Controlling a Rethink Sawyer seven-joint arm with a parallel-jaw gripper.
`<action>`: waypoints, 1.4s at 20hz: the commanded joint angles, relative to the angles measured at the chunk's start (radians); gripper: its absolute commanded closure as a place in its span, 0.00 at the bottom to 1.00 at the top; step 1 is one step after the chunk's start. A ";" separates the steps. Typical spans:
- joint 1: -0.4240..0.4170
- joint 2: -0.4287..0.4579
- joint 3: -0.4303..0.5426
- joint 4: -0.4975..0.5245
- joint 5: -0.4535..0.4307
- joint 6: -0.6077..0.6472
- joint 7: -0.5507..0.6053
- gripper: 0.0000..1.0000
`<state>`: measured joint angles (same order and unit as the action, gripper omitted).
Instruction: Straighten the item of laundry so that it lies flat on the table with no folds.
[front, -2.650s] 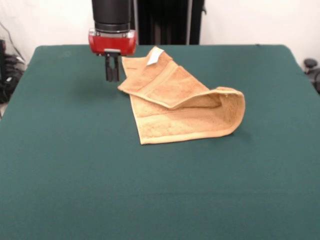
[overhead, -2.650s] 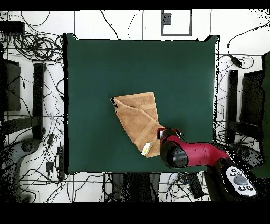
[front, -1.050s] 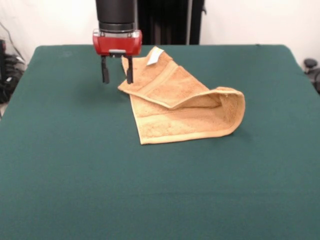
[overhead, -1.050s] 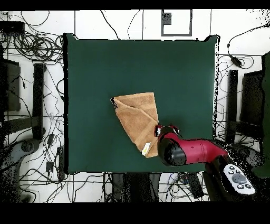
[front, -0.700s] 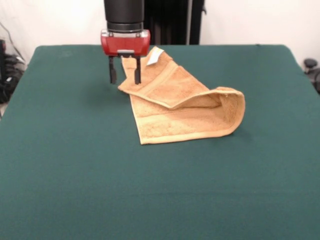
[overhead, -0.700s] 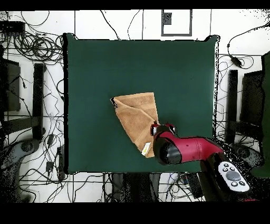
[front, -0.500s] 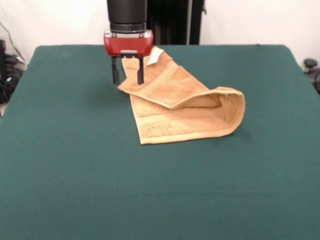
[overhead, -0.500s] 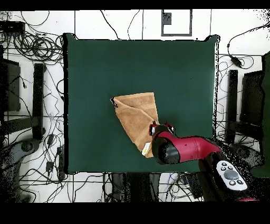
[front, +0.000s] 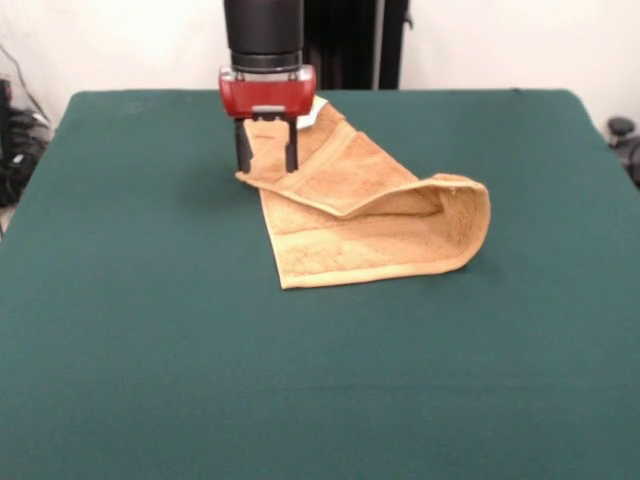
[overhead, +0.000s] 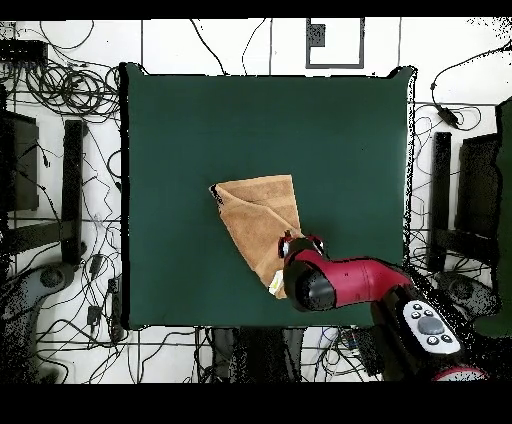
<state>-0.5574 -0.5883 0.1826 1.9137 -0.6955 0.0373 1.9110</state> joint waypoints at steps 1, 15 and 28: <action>0.042 0.091 0.011 0.013 -0.003 -0.071 0.116 0.00; 0.005 0.123 0.029 0.005 -0.020 -0.078 0.090 0.00; 0.038 0.179 -0.003 -0.036 -0.004 -0.136 0.104 0.00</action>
<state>-0.5685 -0.4929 0.1681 1.9186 -0.6951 -0.0562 1.9110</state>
